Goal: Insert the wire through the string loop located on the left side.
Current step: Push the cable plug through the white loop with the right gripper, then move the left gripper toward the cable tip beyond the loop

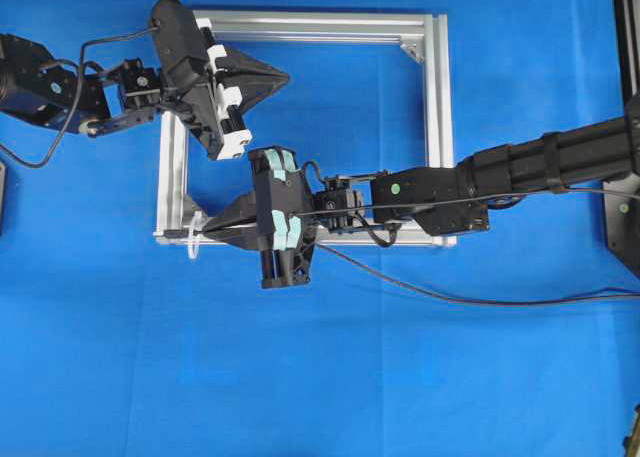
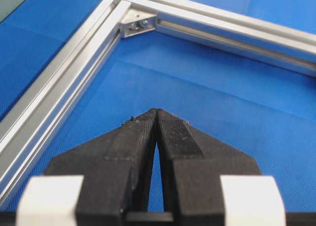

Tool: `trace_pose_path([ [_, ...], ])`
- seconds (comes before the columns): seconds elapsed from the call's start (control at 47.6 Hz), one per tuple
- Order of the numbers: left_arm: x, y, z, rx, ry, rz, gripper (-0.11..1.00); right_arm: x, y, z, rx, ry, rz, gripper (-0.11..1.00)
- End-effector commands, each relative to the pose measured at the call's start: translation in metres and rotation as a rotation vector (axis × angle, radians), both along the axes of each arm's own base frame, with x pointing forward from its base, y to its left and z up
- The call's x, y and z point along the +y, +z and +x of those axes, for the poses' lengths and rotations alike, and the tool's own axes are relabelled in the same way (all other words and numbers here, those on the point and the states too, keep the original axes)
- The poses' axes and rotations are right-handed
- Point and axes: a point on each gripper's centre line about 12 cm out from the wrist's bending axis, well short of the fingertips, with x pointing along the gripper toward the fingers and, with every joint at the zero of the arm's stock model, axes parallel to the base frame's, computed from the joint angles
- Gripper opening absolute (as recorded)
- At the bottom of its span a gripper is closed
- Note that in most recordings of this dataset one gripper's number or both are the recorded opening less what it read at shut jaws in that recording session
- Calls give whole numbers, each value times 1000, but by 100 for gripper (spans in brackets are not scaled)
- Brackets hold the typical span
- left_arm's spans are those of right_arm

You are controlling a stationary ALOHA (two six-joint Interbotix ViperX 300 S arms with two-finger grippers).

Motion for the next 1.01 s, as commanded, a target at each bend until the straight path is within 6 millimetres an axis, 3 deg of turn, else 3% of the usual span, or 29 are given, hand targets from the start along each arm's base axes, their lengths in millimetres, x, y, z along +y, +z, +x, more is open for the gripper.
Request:
trace_pose_path([
  [0.0, 1, 15, 2, -43, -1, 16, 0, 1, 18, 5, -44, 2, 3, -10],
  [0.399, 1, 12, -9, -29, 8, 14, 0, 1, 17, 5, -43, 2, 2, -10],
  [0.988, -21, 0, -91, 40, 15, -7, 0, 1, 16, 4, -40, 2, 3, -10],
])
